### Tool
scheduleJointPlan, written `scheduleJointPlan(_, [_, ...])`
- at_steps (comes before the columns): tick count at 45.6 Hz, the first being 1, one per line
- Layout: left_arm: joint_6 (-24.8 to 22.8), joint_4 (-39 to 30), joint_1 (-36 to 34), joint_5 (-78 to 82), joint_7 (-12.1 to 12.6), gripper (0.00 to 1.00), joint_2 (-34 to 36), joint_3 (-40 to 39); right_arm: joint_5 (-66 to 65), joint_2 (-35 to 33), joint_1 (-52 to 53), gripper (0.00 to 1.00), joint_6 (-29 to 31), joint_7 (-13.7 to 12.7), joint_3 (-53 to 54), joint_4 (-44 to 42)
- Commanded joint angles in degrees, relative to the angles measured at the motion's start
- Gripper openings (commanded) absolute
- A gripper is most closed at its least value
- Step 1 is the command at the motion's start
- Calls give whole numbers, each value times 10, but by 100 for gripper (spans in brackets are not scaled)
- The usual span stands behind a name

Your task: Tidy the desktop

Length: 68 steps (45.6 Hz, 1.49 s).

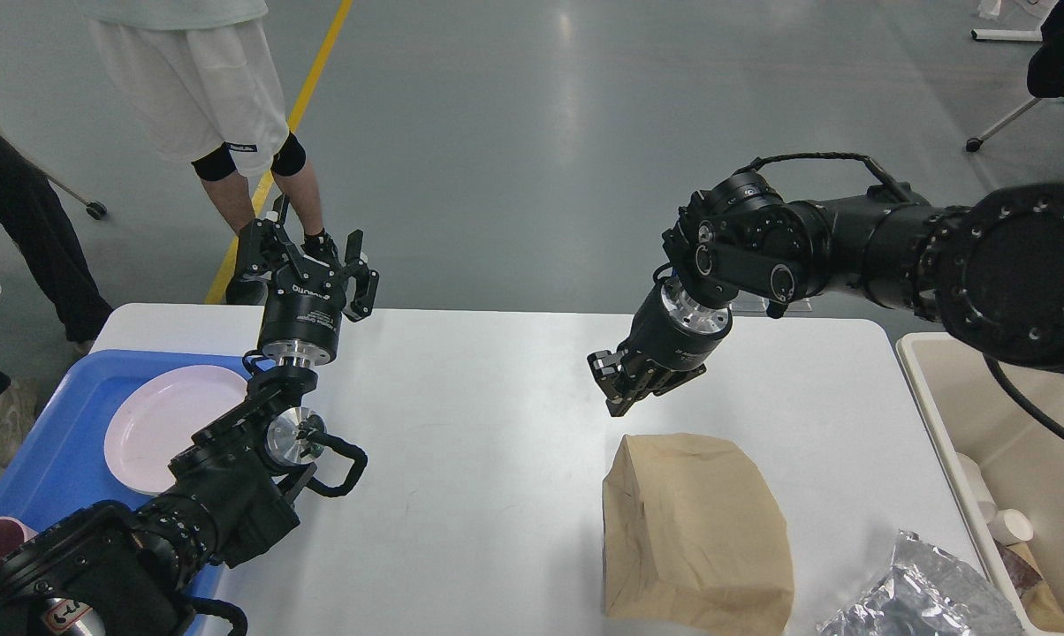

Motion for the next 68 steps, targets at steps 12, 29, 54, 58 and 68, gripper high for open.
scheduleJointPlan(12, [0,0,0,0,0,97,0,0,1,-3,-5,7,48,-1,0,5])
scheduleJointPlan(29, [0,0,0,0,0,97,0,0,1,-52,29,100,40,-3,1,5])
scheduleJointPlan(54, [0,0,0,0,0,97,0,0,-10,-148,227,100,48,-5,-18,-1])
scheduleJointPlan(58, [0,0,0,0,0,97,0,0,-10,-149,253,100,50,-5,-31,1])
scheduleJointPlan(68, [0,0,0,0,0,97,0,0,-9,-135,279,100,57,-5,-41,6])
